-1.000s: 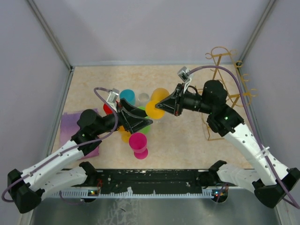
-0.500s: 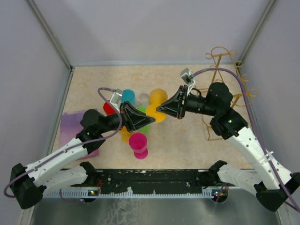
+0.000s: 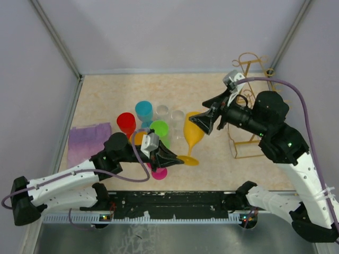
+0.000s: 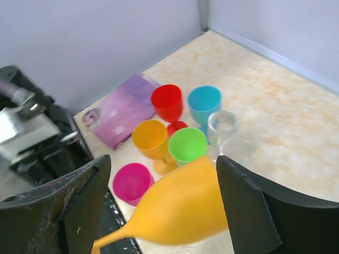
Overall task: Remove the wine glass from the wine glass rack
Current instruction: Place the wine glass at the center of the board.
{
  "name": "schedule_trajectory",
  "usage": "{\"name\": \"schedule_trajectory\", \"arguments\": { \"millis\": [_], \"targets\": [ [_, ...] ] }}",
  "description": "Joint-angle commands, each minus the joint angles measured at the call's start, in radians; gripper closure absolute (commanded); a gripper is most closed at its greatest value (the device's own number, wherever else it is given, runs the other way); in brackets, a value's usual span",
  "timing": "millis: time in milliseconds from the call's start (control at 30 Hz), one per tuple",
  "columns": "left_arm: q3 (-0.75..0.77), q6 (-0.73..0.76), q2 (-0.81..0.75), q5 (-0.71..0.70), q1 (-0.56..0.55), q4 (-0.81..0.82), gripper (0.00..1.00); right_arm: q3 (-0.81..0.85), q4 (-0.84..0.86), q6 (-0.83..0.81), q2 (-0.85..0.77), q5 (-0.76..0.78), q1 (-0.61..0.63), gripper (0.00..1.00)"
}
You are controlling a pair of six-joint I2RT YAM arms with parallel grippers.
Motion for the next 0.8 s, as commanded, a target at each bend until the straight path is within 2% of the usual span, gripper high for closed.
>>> {"name": "schedule_trajectory", "arguments": {
  "millis": [0,100,267,433,533,633,767],
  "targets": [
    [-0.001,0.362,0.0,-0.02,-0.085,-0.101,1.0,0.108,-0.142,-0.058,0.046,0.233,-0.001,0.18],
    [-0.002,0.497,0.004,-0.072,-0.149,-0.156,1.0,0.161,-0.231,-0.043,0.111,0.223,-0.001,0.16],
    [-0.025,0.605,-0.02,-0.185,-0.194,-0.2,1.0,0.17,-0.323,-0.061,0.161,0.114,-0.001,0.15],
    [-0.051,0.651,-0.063,-0.251,-0.208,-0.235,1.0,0.226,-0.451,-0.101,0.211,-0.081,-0.001,0.21],
    [-0.061,0.663,-0.099,-0.298,-0.209,-0.273,1.0,0.234,-0.481,-0.111,0.218,-0.118,-0.001,0.24],
    [-0.079,0.681,-0.137,-0.327,-0.209,-0.302,1.0,0.233,-0.499,-0.128,0.223,-0.191,-0.001,0.32],
    [-0.082,0.695,-0.162,-0.356,-0.209,-0.349,1.0,0.23,-0.488,-0.136,0.224,-0.242,-0.001,0.56]
  ]
}}
